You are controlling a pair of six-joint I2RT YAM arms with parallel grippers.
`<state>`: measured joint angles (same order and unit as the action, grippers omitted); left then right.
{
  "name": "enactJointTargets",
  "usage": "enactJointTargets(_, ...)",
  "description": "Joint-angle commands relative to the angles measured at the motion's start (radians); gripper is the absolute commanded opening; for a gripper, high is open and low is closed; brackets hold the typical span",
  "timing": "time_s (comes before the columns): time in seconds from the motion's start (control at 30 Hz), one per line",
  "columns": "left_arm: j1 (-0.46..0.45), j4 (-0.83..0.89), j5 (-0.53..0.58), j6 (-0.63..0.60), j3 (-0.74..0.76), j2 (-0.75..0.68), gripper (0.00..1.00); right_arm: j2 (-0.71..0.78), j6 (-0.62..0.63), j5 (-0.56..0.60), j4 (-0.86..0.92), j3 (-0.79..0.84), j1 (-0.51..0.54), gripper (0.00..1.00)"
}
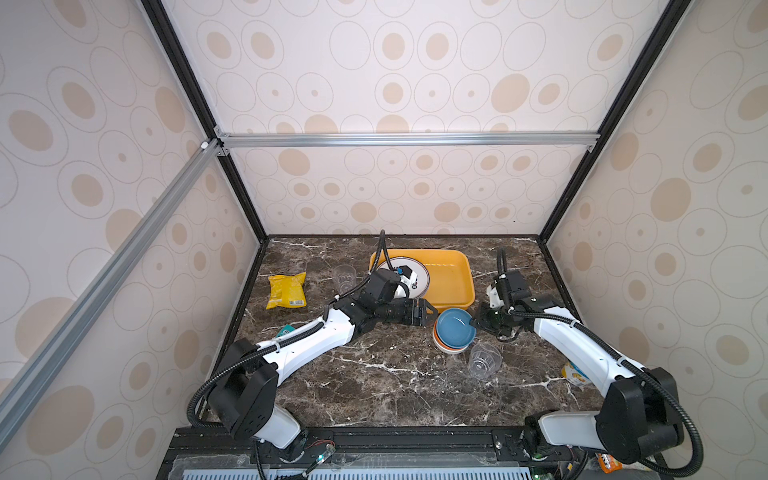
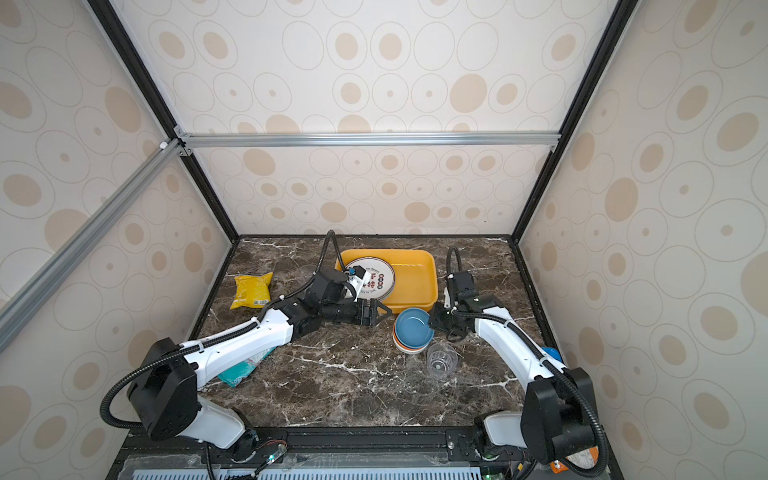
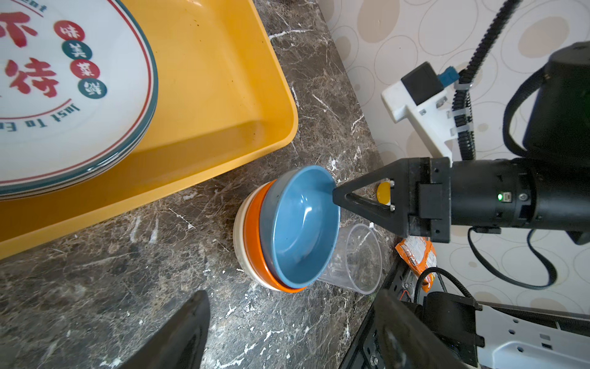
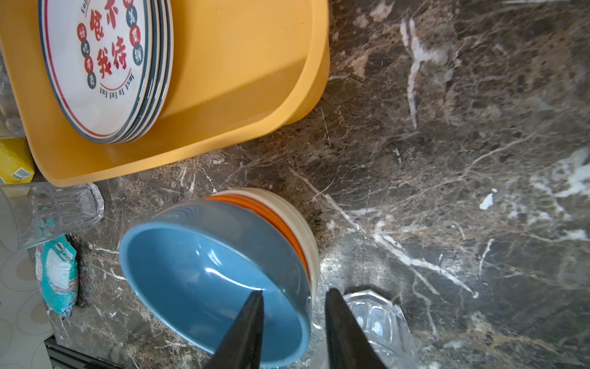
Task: Place the mixed dishes into the plastic bin
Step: 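Pinch the rim of the blue bowl with the right gripper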
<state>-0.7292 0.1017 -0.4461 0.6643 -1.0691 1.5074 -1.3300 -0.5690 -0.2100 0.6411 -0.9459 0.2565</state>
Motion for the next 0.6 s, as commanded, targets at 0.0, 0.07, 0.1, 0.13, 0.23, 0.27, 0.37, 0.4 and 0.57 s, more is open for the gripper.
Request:
enactJointTargets(0.0, -0.008, 0.000, 0.011, -0.012, -0.022, -0.003, 0.80, -0.014, -0.006, -0.006, -0.011, 0.013, -0.006, 0.33)
enactJointTargets(0.07, -0.008, -0.002, 0.012, -0.010, -0.020, -0.003, 0.80, -0.021, -0.005, -0.005, -0.013, 0.015, -0.006, 0.32)
enactJointTargets(0.1, -0.008, -0.003, 0.011, -0.009, -0.019, -0.003, 0.80, -0.023, -0.005, -0.005, -0.015, 0.018, -0.006, 0.32)
enactJointTargets(0.13, -0.008, -0.003, 0.010, -0.008, -0.017, -0.004, 0.80, -0.023, -0.004, -0.006, -0.018, 0.019, -0.005, 0.31)
enactJointTargets(0.23, -0.009, -0.007, 0.011, -0.005, -0.009, -0.008, 0.80, -0.031, -0.003, -0.006, -0.024, 0.025, -0.005, 0.30)
enactJointTargets(0.27, -0.008, -0.007, 0.013, -0.004, -0.008, -0.010, 0.80, -0.033, -0.001, -0.006, -0.025, 0.027, -0.005, 0.29)
enactJointTargets(0.37, -0.007, -0.009, 0.015, -0.002, -0.002, -0.013, 0.80, -0.038, 0.003, -0.006, -0.026, 0.029, -0.005, 0.26)
enactJointTargets(0.4, -0.008, -0.010, 0.015, -0.001, 0.000, -0.013, 0.80, -0.040, 0.003, -0.006, -0.027, 0.030, -0.005, 0.26)
enactJointTargets(0.57, -0.008, -0.014, 0.015, 0.006, 0.006, -0.016, 0.79, -0.043, 0.007, -0.011, -0.031, 0.032, -0.005, 0.23)
